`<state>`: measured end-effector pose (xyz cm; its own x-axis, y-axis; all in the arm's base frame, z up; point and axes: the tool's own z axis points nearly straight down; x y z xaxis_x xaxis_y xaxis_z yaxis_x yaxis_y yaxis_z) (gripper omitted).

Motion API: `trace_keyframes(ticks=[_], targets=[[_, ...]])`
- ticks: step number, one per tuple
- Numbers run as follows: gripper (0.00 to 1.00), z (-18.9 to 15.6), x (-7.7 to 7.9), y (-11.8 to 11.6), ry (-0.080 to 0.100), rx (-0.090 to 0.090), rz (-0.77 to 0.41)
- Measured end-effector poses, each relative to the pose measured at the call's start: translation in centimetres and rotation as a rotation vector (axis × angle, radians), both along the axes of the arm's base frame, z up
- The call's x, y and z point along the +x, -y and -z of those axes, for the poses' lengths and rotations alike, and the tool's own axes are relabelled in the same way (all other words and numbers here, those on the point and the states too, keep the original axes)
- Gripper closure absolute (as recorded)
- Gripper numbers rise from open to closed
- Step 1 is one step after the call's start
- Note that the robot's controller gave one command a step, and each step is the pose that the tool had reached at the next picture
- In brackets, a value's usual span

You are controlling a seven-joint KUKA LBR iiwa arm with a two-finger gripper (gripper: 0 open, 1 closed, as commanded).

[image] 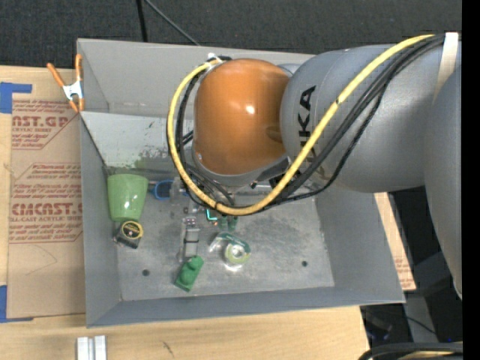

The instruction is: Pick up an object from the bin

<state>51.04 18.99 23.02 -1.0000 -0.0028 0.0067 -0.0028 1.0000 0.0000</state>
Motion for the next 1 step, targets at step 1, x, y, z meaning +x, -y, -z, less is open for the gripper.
trace_keyframes(ticks=[1], targets=[[0.0,14.31,-1.59,5.94,0.0,0.001,-0.313]])
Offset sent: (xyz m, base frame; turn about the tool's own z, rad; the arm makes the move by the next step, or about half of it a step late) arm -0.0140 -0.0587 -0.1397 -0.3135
